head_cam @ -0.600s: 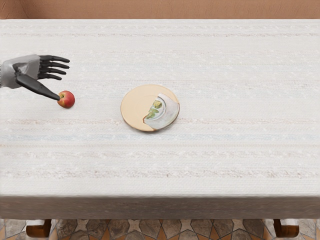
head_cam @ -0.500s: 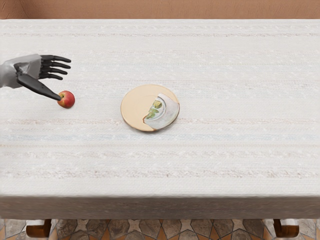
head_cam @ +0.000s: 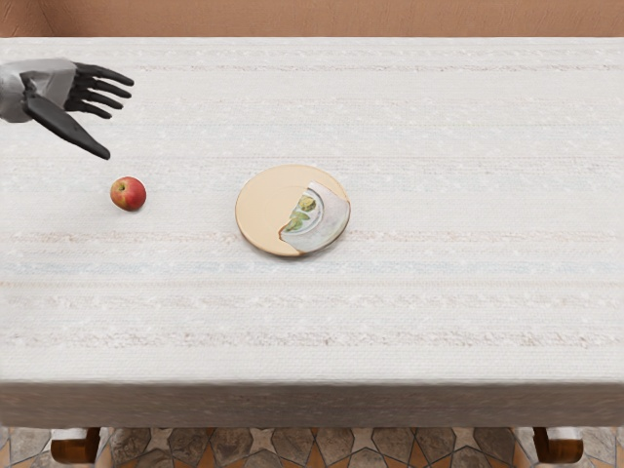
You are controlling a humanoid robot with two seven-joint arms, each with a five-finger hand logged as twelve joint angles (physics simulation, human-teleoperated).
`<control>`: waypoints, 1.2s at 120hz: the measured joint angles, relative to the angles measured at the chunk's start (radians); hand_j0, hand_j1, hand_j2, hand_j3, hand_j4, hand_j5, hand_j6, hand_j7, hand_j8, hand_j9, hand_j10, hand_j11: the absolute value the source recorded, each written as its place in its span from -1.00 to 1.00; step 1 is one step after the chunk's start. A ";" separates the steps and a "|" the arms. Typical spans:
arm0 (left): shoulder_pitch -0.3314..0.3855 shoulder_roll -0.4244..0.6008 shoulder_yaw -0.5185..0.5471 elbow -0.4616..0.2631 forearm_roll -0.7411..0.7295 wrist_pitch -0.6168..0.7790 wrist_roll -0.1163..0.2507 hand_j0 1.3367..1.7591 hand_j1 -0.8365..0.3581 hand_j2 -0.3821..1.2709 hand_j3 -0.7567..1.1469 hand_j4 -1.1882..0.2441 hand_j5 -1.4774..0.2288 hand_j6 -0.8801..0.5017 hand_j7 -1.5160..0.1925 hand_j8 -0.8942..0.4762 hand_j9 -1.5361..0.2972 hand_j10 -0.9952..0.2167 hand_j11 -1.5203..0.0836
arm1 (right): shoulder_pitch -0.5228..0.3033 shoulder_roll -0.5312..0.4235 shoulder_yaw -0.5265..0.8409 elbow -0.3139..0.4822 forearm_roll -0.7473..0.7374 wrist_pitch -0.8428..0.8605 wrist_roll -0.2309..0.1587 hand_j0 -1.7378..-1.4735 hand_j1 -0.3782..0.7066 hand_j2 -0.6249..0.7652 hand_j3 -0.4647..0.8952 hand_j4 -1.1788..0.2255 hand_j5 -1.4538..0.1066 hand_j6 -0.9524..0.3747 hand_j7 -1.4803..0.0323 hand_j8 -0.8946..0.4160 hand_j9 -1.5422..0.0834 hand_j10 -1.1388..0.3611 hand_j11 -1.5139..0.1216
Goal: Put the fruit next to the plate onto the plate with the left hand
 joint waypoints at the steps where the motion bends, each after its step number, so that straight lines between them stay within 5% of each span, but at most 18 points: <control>1: -0.001 0.000 0.005 0.000 -0.002 0.000 0.001 0.52 0.50 -0.48 -0.21 0.31 0.36 -0.08 0.40 -0.06 0.33 0.24 0.50 | 0.000 0.000 0.000 0.000 0.000 0.000 0.000 -0.40 -0.86 -0.11 -0.32 0.62 0.80 0.38 0.89 0.31 0.84 0.47 0.79; 11: -0.039 0.027 0.050 -0.010 -0.011 0.000 0.023 0.52 0.50 -0.48 -0.21 0.31 0.36 -0.08 0.40 -0.06 0.33 0.24 0.50 | -0.001 0.000 0.000 0.000 0.000 0.000 0.000 -0.40 -0.86 -0.11 -0.32 0.62 0.80 0.38 0.89 0.31 0.84 0.47 0.79; 29: -0.052 0.045 0.084 -0.154 -0.087 0.000 0.262 0.52 0.50 -0.48 -0.21 0.31 0.36 -0.08 0.40 -0.06 0.33 0.24 0.50 | -0.002 0.000 0.000 0.000 0.000 0.000 0.000 -0.40 -0.86 -0.11 -0.32 0.62 0.80 0.38 0.89 0.31 0.84 0.47 0.79; 45: -0.056 0.080 0.099 -0.206 -0.156 0.000 0.350 0.52 0.50 -0.48 -0.20 0.31 0.36 -0.08 0.40 -0.06 0.33 0.24 0.50 | -0.002 0.000 0.000 0.000 0.000 0.000 0.000 -0.40 -0.86 -0.11 -0.32 0.62 0.80 0.38 0.89 0.31 0.84 0.47 0.79; 61: -0.178 0.153 0.222 -0.230 -0.215 0.000 0.374 0.52 0.49 -0.48 -0.20 0.31 0.36 -0.09 0.40 -0.06 0.33 0.23 0.50 | -0.002 0.000 0.000 0.000 0.000 0.000 0.000 -0.40 -0.86 -0.11 -0.32 0.62 0.80 0.38 0.89 0.31 0.84 0.47 0.79; 74: -0.259 0.174 0.347 -0.329 -0.218 0.021 0.380 0.52 0.49 -0.48 -0.21 0.31 0.36 -0.09 0.40 -0.06 0.33 0.23 0.50 | -0.002 0.000 0.000 0.000 0.000 0.000 0.000 -0.40 -0.86 -0.11 -0.32 0.62 0.80 0.38 0.89 0.31 0.84 0.47 0.79; 102: -0.290 0.118 0.594 -0.484 -0.014 0.542 0.383 0.52 0.49 -0.48 -0.20 0.31 0.36 -0.09 0.40 -0.06 0.33 0.23 0.50 | -0.002 0.000 0.000 0.000 0.000 0.000 0.000 -0.40 -0.86 -0.11 -0.32 0.62 0.80 0.38 0.89 0.31 0.84 0.47 0.79; 125: -0.394 -0.032 0.807 -0.469 0.072 0.790 0.384 0.52 0.49 -0.47 -0.20 0.31 0.36 -0.09 0.40 -0.06 0.33 0.23 0.50 | -0.002 0.000 0.000 0.000 0.000 0.000 0.000 -0.40 -0.86 -0.11 -0.32 0.62 0.80 0.38 0.89 0.31 0.84 0.47 0.79; 144: -0.404 -0.151 0.970 -0.377 0.073 0.868 0.384 0.52 0.49 -0.47 -0.20 0.31 0.36 -0.09 0.40 -0.06 0.33 0.23 0.50 | -0.002 0.000 0.000 0.000 0.000 0.000 0.000 -0.40 -0.86 -0.11 -0.32 0.62 0.80 0.38 0.89 0.31 0.84 0.47 0.79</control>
